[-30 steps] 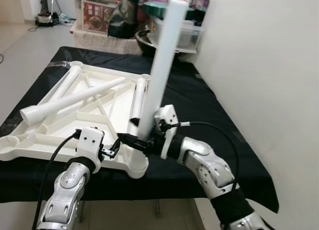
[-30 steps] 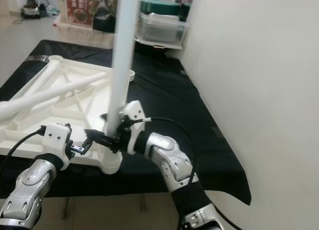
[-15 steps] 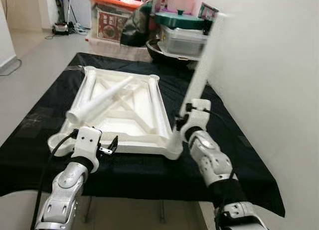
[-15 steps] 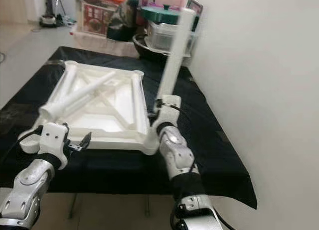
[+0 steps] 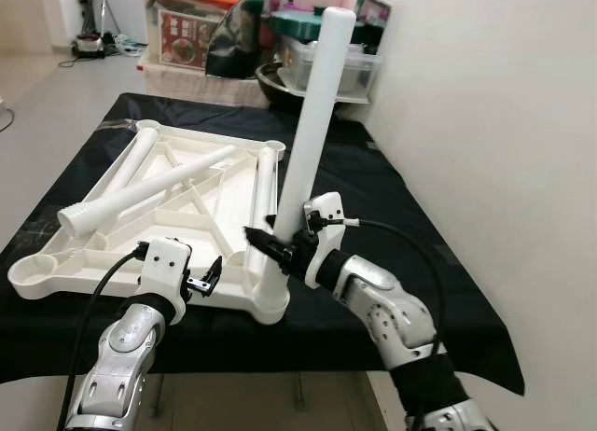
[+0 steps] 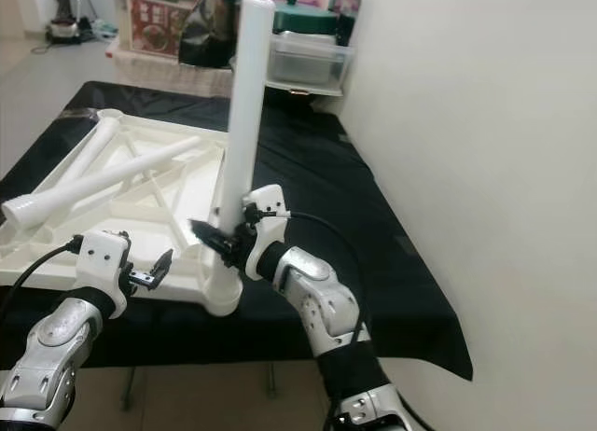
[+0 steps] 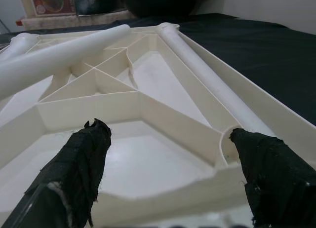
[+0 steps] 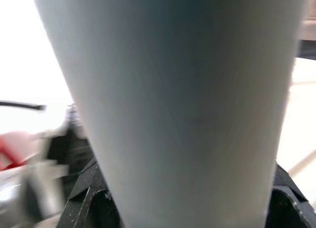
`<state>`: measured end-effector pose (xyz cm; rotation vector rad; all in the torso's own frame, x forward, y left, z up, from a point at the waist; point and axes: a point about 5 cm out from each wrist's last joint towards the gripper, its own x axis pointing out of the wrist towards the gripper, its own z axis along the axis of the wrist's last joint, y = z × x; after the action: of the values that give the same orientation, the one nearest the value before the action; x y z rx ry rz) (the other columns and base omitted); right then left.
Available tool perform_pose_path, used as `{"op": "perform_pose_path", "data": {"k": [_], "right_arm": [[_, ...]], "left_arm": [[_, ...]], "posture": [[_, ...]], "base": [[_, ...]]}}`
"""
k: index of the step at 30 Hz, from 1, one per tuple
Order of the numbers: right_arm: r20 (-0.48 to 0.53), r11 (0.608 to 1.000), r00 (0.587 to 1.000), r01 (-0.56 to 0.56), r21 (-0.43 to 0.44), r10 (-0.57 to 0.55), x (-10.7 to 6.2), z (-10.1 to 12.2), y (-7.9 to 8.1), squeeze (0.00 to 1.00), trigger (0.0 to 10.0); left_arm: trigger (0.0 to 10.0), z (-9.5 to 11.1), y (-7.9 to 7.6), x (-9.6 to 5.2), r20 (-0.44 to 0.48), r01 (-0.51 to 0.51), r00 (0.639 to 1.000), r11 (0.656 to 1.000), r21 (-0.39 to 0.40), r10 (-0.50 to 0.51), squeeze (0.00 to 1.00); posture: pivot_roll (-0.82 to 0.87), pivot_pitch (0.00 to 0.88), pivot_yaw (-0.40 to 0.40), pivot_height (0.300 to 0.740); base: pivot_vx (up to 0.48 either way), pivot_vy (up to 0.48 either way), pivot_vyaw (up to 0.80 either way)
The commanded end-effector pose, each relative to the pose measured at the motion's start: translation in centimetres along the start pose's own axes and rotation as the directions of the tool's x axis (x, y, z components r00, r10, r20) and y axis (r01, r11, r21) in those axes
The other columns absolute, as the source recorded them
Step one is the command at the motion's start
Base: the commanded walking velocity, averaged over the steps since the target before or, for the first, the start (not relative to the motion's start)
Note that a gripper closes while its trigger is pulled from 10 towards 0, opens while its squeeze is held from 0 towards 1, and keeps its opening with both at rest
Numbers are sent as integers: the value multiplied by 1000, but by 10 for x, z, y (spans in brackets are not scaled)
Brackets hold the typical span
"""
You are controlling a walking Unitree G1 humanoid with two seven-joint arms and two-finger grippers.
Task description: Building children table
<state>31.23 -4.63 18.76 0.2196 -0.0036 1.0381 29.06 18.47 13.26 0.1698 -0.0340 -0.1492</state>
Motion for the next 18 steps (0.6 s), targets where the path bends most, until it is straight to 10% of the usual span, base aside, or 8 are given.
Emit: {"op": "perform_pose_path", "data": {"k": [1,2,8,10,12,13,17,18], "right_arm": [[-25,998,998,-54,-12,53,-2,-5,4,0,10000],[-43,999,998,-35,-20,34,-2,-7,-1,0,0],[-142,929,919,367,-39,-369,-1,-21,-43,0,0],[-224,642,625,767,1,-747,-23,-36,-78,0,0],[-254,565,548,825,4,-797,-30,-43,-78,0,0],[-246,591,569,806,-19,-784,-25,-43,-69,0,10000],[-151,733,721,680,-34,-676,-11,-30,-41,0,10000],[-121,765,759,644,-3,-640,-10,-25,-39,1000,10000]], "left_arm": [[10000,0,-4,2,1,15,1000,1000,3,-15,0],[10000,0,-4,2,2,15,1000,1000,1,-15,0],[10000,0,-5,1,5,11,1000,1000,-2,-11,0],[10000,1,-5,1,7,8,1000,1000,-5,-8,0],[10000,1,-6,0,9,8,1000,1000,-6,-8,0],[10000,1,-6,0,10,9,1000,1000,-7,-9,0],[10000,2,-6,0,11,12,1000,1000,-8,-12,0],[10000,2,-6,0,12,14,1000,1000,-9,-14,0]], "posture": [[180,0,-219,740],[184,0,-224,740],[187,0,-229,740],[187,0,-231,740],[185,0,-228,740],[185,0,-228,740],[180,0,-223,740],[171,0,-217,740]], "base": [[0,0,0],[0,0,0],[0,0,0],[0,0,0],[0,0,0],[0,0,0],[0,0,0],[0,0,0]]}}
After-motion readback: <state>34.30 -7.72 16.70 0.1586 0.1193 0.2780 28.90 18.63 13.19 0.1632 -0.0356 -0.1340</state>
